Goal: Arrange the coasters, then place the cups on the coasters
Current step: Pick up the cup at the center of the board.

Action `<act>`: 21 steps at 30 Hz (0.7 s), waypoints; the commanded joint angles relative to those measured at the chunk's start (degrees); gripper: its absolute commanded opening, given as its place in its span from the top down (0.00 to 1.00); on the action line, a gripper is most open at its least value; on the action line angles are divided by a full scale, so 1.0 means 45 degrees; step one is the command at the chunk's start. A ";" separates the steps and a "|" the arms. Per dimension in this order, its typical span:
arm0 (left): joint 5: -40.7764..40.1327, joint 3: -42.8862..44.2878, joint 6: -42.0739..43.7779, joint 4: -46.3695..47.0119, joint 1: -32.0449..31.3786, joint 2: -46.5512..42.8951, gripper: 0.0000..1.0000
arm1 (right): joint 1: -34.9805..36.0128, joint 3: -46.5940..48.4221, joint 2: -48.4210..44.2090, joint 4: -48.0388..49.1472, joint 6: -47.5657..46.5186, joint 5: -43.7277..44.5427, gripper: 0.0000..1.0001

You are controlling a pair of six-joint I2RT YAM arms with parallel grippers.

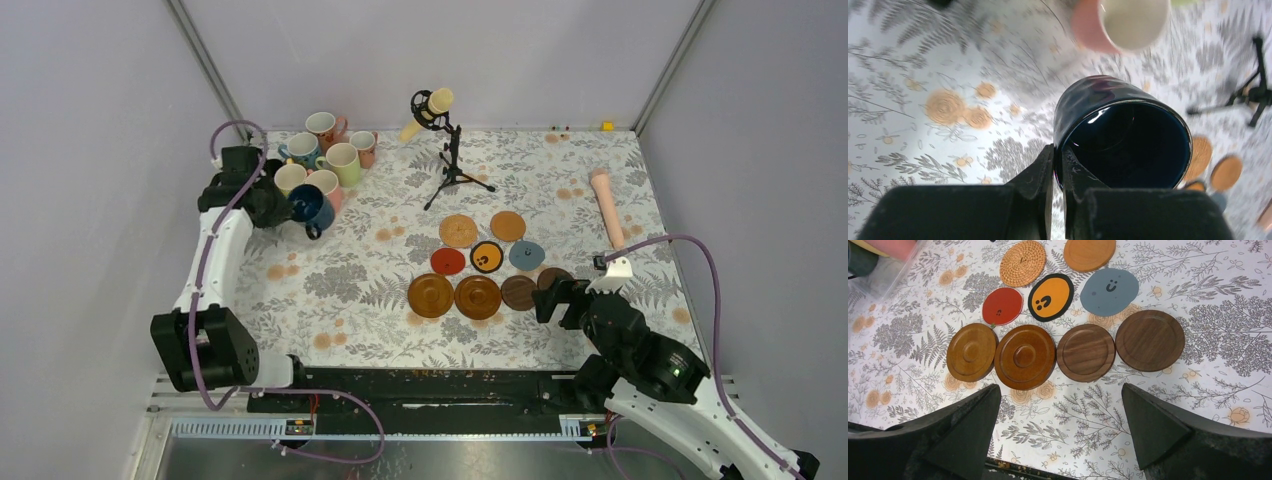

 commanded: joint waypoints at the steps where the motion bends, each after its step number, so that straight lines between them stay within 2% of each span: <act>1: 0.1058 0.0226 0.1428 -0.0376 -0.1983 -0.0909 1.00 | -0.0048 0.0797 0.0267 -0.0153 -0.0186 0.0575 0.01; 10: 0.0266 -0.0378 0.1898 -0.0946 -0.6685 -0.2350 1.00 | -0.0048 0.0815 0.0618 -0.0478 -0.0165 0.0794 0.01; 17: 0.0048 -0.0823 0.2133 -0.1032 -0.9072 -0.2166 1.00 | -0.0057 0.0726 0.0304 -0.0461 -0.0160 0.1105 0.01; 21: -0.0070 -0.1207 0.1037 -0.0814 -0.9865 -0.1762 1.00 | -0.0057 0.0706 0.0340 -0.0455 -0.0141 0.1162 0.01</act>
